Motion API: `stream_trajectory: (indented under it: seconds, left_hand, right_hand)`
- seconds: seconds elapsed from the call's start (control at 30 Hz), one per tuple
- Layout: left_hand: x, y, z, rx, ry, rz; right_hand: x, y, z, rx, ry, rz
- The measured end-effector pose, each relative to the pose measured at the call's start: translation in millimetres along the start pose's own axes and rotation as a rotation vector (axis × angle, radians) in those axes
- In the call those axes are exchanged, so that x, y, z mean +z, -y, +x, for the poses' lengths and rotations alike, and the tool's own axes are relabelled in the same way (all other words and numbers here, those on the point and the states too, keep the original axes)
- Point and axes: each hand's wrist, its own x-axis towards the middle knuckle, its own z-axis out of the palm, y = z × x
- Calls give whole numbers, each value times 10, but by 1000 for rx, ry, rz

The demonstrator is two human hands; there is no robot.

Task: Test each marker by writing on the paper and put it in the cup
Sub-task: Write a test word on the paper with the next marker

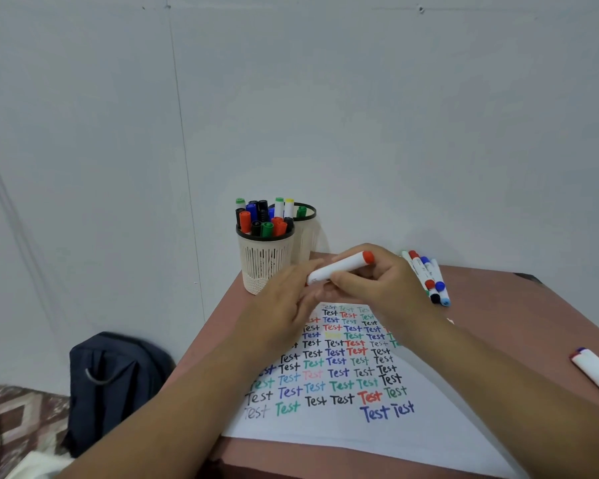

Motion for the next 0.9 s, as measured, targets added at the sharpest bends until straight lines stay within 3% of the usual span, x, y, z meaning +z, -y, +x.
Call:
stream_trajectory:
  seconds: [0.17, 0.4, 0.53, 0.7, 0.9]
  left_hand:
    - [-41, -47, -19, -30, 10, 27]
    - [-92, -122, -72, -96, 17, 36]
    - [-104, -128, -70, -150, 80, 30]
    - [-102, -158, -59, -192, 158, 111]
    - [-89, -194, 4, -229, 272, 220]
  right_hand:
    - [88, 34, -81, 51, -94, -34]
    - [4, -9, -101, 190, -93, 14]
    - [-58, 27, -104, 218, -145, -18]
    - [-307, 169, -185, 237, -264, 138]
    - [-615, -1, -404, 277, -305, 15]
